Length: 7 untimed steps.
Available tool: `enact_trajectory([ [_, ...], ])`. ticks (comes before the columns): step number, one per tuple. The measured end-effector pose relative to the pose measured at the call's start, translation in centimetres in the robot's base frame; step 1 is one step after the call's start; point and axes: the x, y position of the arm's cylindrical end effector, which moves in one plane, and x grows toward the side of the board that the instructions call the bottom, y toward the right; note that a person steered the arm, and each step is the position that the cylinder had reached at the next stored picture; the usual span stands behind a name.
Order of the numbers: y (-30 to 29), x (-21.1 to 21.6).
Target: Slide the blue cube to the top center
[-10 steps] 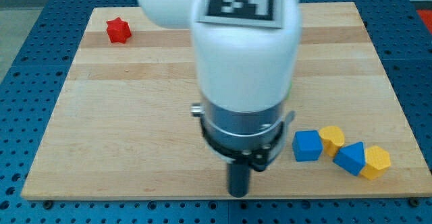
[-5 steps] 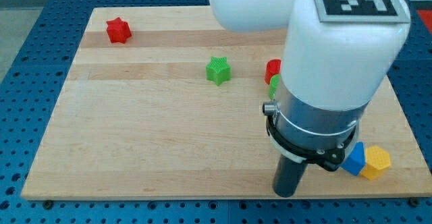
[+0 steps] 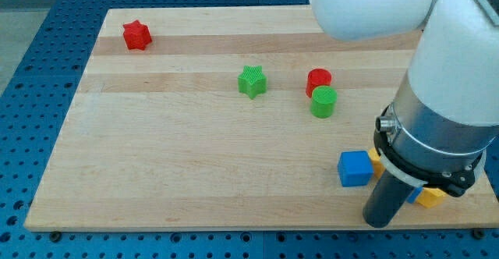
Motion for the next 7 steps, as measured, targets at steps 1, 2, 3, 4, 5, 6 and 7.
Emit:
enact_trajectory([
  [1, 0.0, -5.4],
  [2, 0.0, -7.1],
  [3, 0.0, -10.3],
  [4, -0.9, -10.3],
  [5, -3.1, -10.1],
  [6, -6.0, -9.7],
  [7, -7.9, -9.7],
])
